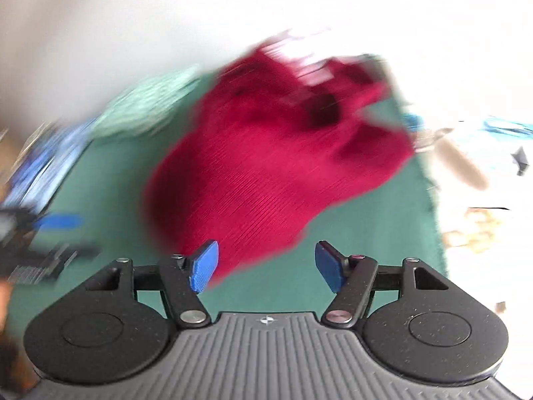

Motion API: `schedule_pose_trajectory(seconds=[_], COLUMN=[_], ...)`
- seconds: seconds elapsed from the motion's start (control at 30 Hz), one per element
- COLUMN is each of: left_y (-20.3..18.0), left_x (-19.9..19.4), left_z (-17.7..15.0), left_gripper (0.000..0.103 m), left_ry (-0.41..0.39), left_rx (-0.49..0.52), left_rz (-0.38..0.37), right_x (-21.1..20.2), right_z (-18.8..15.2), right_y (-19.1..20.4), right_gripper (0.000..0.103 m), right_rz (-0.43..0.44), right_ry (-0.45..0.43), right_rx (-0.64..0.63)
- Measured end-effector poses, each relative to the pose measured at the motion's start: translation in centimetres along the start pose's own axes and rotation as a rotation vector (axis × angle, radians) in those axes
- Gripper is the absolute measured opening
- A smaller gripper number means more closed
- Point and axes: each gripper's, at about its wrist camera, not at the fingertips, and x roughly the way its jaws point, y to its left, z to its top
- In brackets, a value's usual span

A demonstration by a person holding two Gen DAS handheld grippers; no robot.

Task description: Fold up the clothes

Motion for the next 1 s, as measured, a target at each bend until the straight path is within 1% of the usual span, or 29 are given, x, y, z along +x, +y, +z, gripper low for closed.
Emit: schedule_pose_trajectory(seconds=[0.07, 0.1, 0.13, 0.17, 0.23, 0.33, 0.4, 0.57, 0.6, 0.63, 0.7, 0.73, 0.8, 0.9, 0.93, 0.97, 1.0], left_y=[0.5, 0.8, 1.2, 1.5, 2.0, 1.9, 1.5, -0.3, -0.5, -0.7, -1.1, -1.2, -0.9, -0.1, 0.2, 0.4, 0.7], left_x=[1.0, 1.4, 2.3, 3.2, 5.0, 7.2, 8.6, 11.4, 12.2, 12.9, 14.5, 15.3, 16.4, 17.9, 18.4, 18.9, 19.4], left_z=[2.6, 3.9, 5.3, 6.6, 9.0, 12.3, 14.2, 17.6, 17.9, 18.0, 18.3, 18.4, 18.0, 17.5, 17.3, 17.1, 16.9], left_gripper=[0.085, 0.091, 0.095, 0.099, 0.099, 0.099, 0.099, 0.1, 0.1, 0.099, 0.093, 0.093, 0.092, 0.091, 0.088, 0.079, 0.072], left_ry=[-0.059, -0.088, -0.099, -0.101, -0.107, -0.094, -0.086, -0.072, -0.064, -0.053, -0.03, -0.019, -0.002, 0.024, 0.036, 0.047, 0.058], left_rx=[0.002, 0.003, -0.001, 0.004, 0.028, 0.07, 0.094, 0.135, 0.145, 0.157, 0.181, 0.193, 0.197, 0.166, 0.152, 0.138, 0.124], left_rz=[0.019, 0.029, 0.041, 0.053, 0.073, 0.109, 0.12, 0.077, 0.086, 0.104, 0.141, 0.159, 0.179, 0.175, 0.171, 0.166, 0.162], right_x=[1.0, 1.5, 2.1, 2.6, 3.8, 5.7, 6.5, 9.1, 9.6, 9.7, 10.2, 10.4, 10.9, 11.9, 12.2, 12.5, 12.8], right_z=[1.8, 2.5, 3.3, 3.9, 5.2, 6.3, 6.7, 7.7, 7.8, 7.8, 7.9, 7.9, 7.9, 7.6, 7.5, 7.3, 7.2], right_y=[0.4, 0.5, 0.7, 0.5, 0.2, -0.3, -0.7, -1.0, -1.1, -1.1, -1.4, -1.7, -2.7, -3.9, -3.9, -3.7, -3.4], right_gripper=[0.067, 0.068, 0.068, 0.068, 0.068, 0.067, 0.067, 0.065, 0.064, 0.06, 0.053, 0.05, 0.05, 0.05, 0.05, 0.05, 0.05], right_rz=[-0.053, -0.089, -0.125, -0.163, -0.21, -0.28, -0.303, -0.296, -0.307, -0.331, -0.378, -0.375, -0.338, -0.291, -0.292, -0.297, -0.3], right_ry=[-0.057, -0.08, -0.104, -0.121, -0.141, -0.159, -0.178, -0.186, -0.186, -0.186, -0.179, -0.175, -0.16, -0.144, -0.147, -0.147, -0.145], right_rx=[0.043, 0.052, 0.061, 0.069, 0.064, 0.073, 0.083, 0.049, 0.034, 0.014, -0.016, -0.013, 0.014, 0.077, 0.081, 0.065, 0.041])
